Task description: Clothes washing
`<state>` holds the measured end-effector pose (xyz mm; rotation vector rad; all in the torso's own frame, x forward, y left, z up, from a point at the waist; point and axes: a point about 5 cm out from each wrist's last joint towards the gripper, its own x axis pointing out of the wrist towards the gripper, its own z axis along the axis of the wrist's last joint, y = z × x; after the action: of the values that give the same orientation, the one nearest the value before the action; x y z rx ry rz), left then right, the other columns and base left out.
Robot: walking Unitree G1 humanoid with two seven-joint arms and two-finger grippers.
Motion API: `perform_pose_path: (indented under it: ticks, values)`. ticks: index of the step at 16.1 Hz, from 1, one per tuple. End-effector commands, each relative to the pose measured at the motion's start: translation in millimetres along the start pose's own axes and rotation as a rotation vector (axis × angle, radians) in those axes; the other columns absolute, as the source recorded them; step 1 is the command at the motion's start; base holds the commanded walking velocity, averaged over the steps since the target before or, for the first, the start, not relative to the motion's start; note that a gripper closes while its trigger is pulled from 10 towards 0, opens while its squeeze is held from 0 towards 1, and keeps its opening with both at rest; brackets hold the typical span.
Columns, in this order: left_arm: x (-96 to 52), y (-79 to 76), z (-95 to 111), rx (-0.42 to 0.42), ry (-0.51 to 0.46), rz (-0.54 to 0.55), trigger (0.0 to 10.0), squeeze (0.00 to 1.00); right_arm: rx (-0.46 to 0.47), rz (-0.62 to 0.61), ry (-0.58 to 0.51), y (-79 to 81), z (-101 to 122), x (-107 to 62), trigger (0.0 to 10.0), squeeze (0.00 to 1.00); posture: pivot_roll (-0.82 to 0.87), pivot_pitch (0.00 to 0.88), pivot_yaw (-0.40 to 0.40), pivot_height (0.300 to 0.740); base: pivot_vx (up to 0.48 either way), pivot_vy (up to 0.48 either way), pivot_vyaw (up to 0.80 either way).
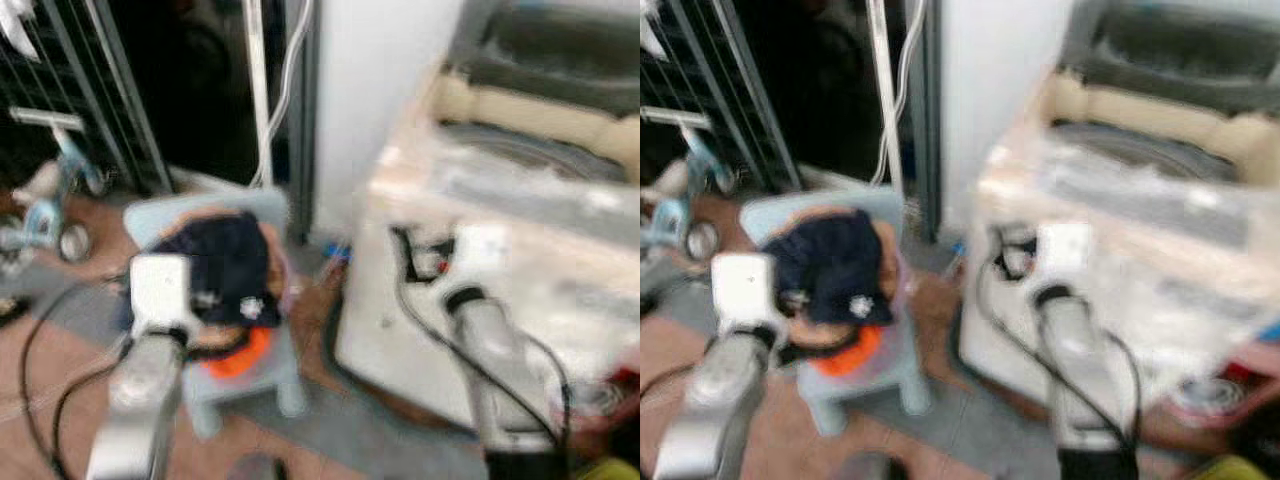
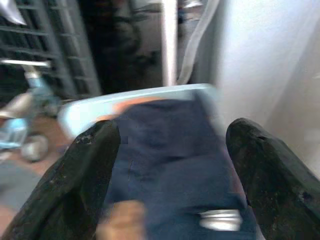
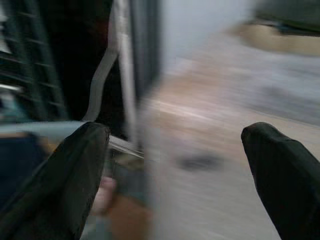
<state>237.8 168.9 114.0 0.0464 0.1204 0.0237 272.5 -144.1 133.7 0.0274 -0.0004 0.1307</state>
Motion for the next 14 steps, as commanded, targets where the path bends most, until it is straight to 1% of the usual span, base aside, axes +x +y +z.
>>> perform_pose_path:
  ticks: [1,2,4,6,8,11,13,14]
  values:
    - [-1.9,-5.0,3,-0.01,-0.006,-0.003,10.0,0.0,0.003,-0.02,0.016,-4.3,-5,-2.7,10.0,0.0,0.0,0.0,0.03,0.74,0.0,0.48,0.8]
    - [-2.4,-5.5,3,-0.009,-0.01,0.001,10.0,0.0,0.008,-0.018,0.02,-3.3,-6,-3.9,10.0,0.0,0.0,0.0,0.03,0.74,0.0,0.33,0.8]
    - [-0.4,-8.1,3,0.005,-0.013,-0.004,10.0,0.0,0.013,-0.021,0.025,-5.6,-8,-5.0,10.0,0.0,0.0,0.0,0.03,0.74,0.0,0.0,0.8]
    - [3.5,-8.7,4,-0.013,-0.011,-0.003,10.0,0.0,0.011,-0.03,0.028,-10.3,-9,-2.9,10.0,0.0,-0.01,0.0,0.029,0.74,0.0,0.0,0.8]
    - [5.6,-5.3,4,-0.031,-0.008,0.016,10.0,0.0,0.008,-0.028,0.022,-12.0,-7,-0.2,10.0,0.0,-0.01,0.0,0.025,0.74,0.0,0.0,0.67]
    - [6.7,0.4,1,-0.044,0.005,0.051,10.0,0.0,0.003,-0.005,0.028,-10.4,-8,2.0,10.0,0.0,0.0,0.0,0.009,0.74,0.0,0.0,0.0]
    - [5.3,0.2,1,-0.056,0.008,0.044,10.0,0.0,-0.005,0.014,0.03,-6.4,-7,4.2,10.0,0.0,0.0,0.0,0.003,0.74,0.0,0.0,0.0]
    - [4.0,-0.6,0,-0.062,0.011,0.038,10.0,0.0,-0.01,0.021,0.03,-5.5,-7,5.1,10.0,0.0,0.0,0.0,0.001,0.74,0.289,0.0,0.0]
